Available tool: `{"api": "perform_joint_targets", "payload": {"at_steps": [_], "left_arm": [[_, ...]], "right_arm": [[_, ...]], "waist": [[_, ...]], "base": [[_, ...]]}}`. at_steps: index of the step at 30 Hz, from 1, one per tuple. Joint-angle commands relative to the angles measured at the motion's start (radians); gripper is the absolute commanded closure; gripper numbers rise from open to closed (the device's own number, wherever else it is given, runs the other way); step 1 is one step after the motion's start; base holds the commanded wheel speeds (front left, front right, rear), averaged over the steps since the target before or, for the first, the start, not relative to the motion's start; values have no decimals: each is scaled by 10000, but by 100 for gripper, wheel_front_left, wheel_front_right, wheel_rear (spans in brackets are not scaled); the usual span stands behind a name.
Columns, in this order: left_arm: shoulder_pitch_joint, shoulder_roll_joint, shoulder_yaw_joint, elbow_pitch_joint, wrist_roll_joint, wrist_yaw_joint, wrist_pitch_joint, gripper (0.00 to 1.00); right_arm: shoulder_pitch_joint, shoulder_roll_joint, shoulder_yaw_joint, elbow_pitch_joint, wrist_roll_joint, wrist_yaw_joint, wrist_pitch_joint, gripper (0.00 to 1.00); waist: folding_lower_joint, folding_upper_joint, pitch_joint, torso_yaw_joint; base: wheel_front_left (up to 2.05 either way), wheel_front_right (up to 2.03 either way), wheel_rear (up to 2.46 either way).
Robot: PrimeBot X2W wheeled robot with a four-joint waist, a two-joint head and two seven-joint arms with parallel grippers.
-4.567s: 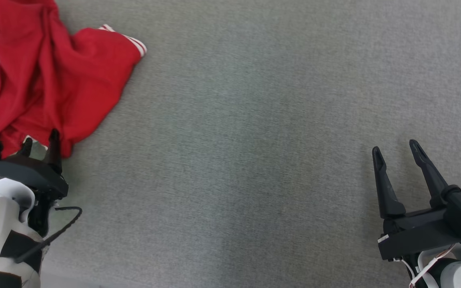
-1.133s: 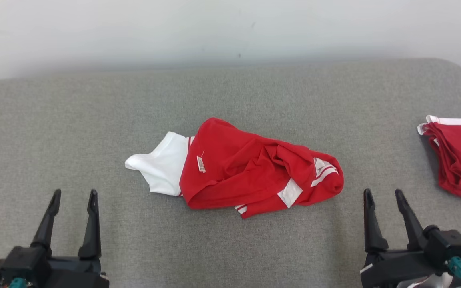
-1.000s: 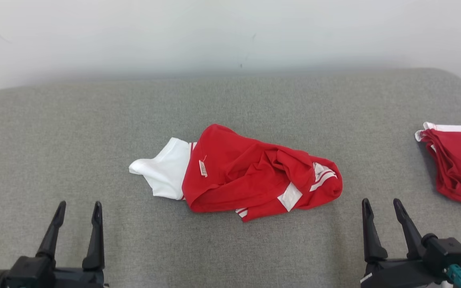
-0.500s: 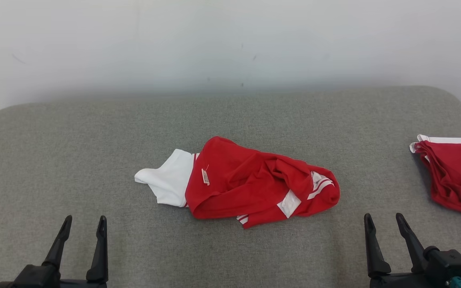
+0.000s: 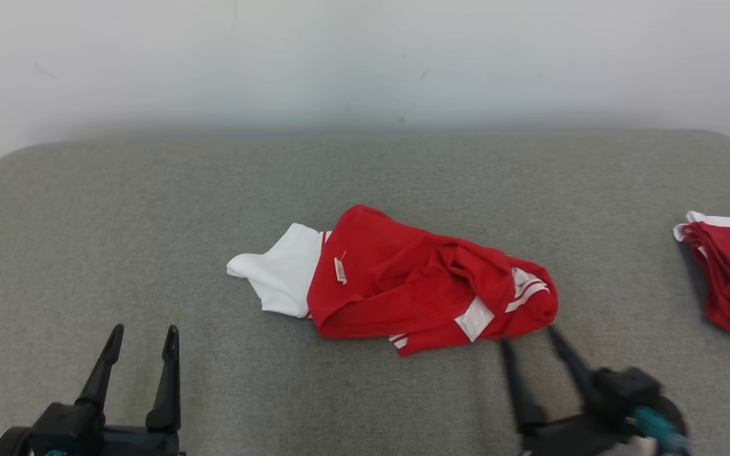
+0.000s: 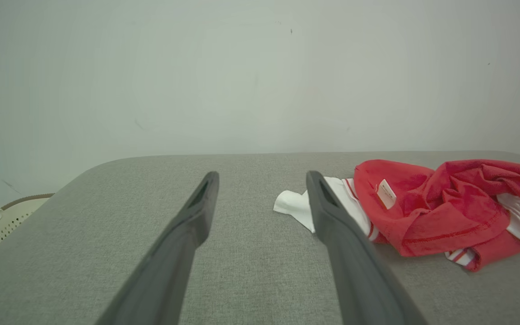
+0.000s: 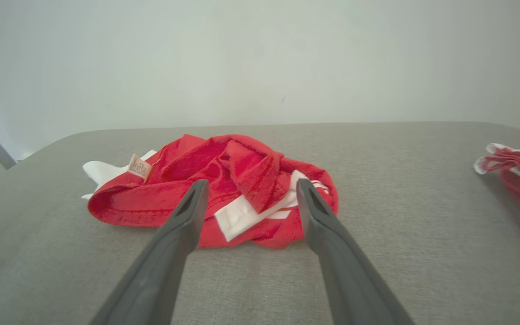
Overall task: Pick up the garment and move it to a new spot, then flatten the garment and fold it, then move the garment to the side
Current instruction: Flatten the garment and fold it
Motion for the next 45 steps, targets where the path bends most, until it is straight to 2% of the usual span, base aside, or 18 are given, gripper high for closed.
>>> {"api": "perform_joint_targets", "payload": {"at_steps": [1, 7, 12, 17, 25, 26, 27, 28, 32, 37, 41, 45], "left_arm": [[-127, 7, 12, 68, 19, -73, -51, 0], [-526, -296, -240, 368, 17, -241, -163, 0], [-784, -581, -455, 661, 68, -445, -242, 0], [-1039, -826, -587, 916, 151, -696, -290, 0], [-1398, -1257, -723, 1163, 366, -1031, -308, 0], [-1421, -1294, -717, 1176, 397, -1046, -309, 0], [-1445, -1332, -698, 1181, 428, -1103, -310, 0], [-1475, -1376, -685, 1192, 473, -1128, -310, 0], [-1491, -1513, -608, 1227, 602, -1278, -312, 0], [-1463, -1634, -504, 1223, 732, -1376, -311, 0], [-1371, -1690, -317, 1182, 813, -1381, -311, 0], [-1279, -1669, -96, 1112, 896, -1407, -312, 0]], "right_arm": [[-163, -91, 307, 139, 137, -11, 144, 0], [-1469, -674, 2467, 1162, 861, -11, 926, 0], [-2619, -835, 3734, 2048, 1519, -11, 919, 0], [-3746, -705, 4361, 3280, 1867, -11, 566, 0], [-5426, -82, 4366, 6128, 2309, -11, -586, 0], [-5550, -17, 4308, 6420, 2319, -11, -734, 43], [-5667, 64, 4267, 6686, 2349, -11, -896, 82], [-5761, 127, 4239, 6937, 2385, -11, -1012, 100], [-5925, 255, 4119, 7392, 2606, -11, -1531, 100], [-5508, 280, 3875, 6995, 2751, -11, -1837, 100], [-4672, -212, 3321, 5815, 2582, -11, -1964, 100], [-3478, -935, 2323, 4235, 2261, -11, -1567, 100]], "waist": [[0, 0, 201, 225], [0, 0, 595, 979], [0, 0, 864, 1673], [0, 0, 1153, 2202], [0, 0, 1516, 2520], [0, 0, 1532, 2513], [0, 0, 1548, 2494], [0, 0, 1561, 2476], [0, 0, 1582, 2376], [0, 0, 1574, 2159], [0, 0, 1571, 1807], [0, 0, 1596, 1395]], "base": [[0, 0, 0], [0, 0, 0], [0, 0, 0], [0, 0, 0], [0, 0, 0], [0, 0, 0], [0, 0, 0], [0, 0, 0], [0, 0, 0], [0, 0, 0], [0, 0, 0], [0, 0, 0]]}}
